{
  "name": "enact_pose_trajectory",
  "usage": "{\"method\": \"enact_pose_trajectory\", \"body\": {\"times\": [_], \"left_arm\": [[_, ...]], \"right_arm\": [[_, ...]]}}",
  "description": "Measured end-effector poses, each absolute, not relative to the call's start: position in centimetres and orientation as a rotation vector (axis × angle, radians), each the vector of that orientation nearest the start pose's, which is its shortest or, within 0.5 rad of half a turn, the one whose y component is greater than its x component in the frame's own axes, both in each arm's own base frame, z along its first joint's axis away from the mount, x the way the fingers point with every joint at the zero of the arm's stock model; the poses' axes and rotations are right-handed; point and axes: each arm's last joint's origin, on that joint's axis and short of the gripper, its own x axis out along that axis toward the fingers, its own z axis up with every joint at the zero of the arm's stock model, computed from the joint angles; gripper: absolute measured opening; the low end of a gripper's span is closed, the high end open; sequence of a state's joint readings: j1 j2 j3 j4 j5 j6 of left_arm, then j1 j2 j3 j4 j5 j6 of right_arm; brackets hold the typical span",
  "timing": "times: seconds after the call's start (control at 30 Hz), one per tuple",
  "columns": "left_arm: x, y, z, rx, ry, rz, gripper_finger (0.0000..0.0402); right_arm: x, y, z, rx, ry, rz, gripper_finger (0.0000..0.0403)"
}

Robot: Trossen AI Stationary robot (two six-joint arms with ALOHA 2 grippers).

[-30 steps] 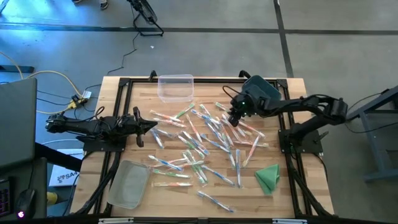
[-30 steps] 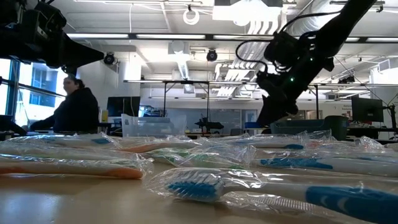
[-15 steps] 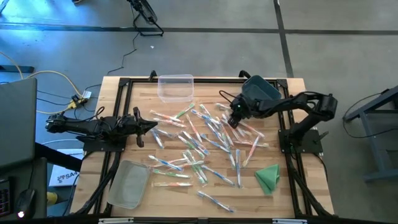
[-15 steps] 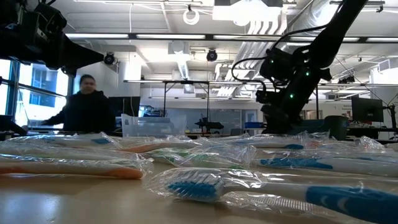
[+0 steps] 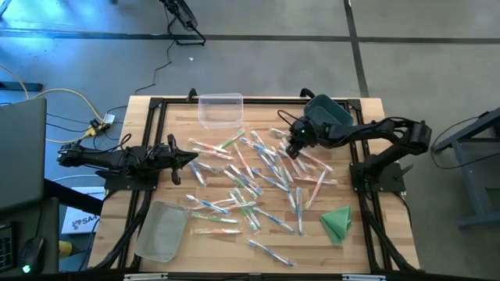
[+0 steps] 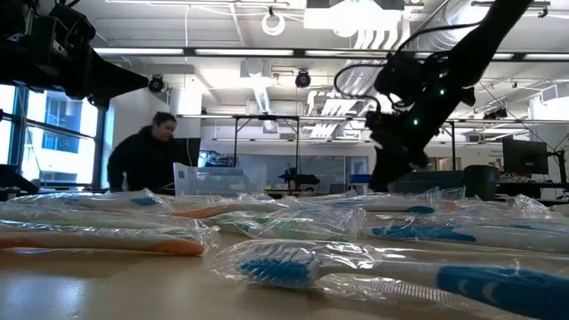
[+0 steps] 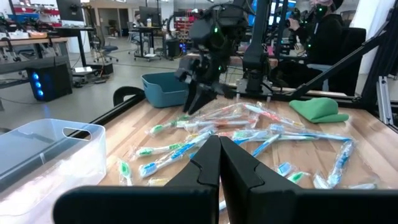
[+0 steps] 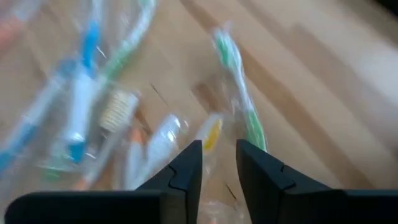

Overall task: Pick & Place Toothbrushes
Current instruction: Put the green toothbrush into the blue bin

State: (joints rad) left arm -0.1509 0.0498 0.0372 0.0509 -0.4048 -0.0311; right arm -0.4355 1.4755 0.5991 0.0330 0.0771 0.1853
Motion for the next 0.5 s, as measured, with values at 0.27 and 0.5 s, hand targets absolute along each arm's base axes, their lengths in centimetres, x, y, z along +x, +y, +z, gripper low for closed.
{"method": "enact_pose_trajectory", "body": {"times": [0.27, 0.5], "left_arm": [[9.7, -0.3, 17.7, -0.040, -0.041, 0.254, 0.0000], [9.7, -0.3, 17.7, -0.040, -0.041, 0.253, 0.0000]], "right_arm": [[22.8, -11.3, 15.6, 0.211, 0.819, -0.565, 0.0094], [22.5, -11.5, 15.0, 0.185, 0.878, -0.566, 0.0134]]}}
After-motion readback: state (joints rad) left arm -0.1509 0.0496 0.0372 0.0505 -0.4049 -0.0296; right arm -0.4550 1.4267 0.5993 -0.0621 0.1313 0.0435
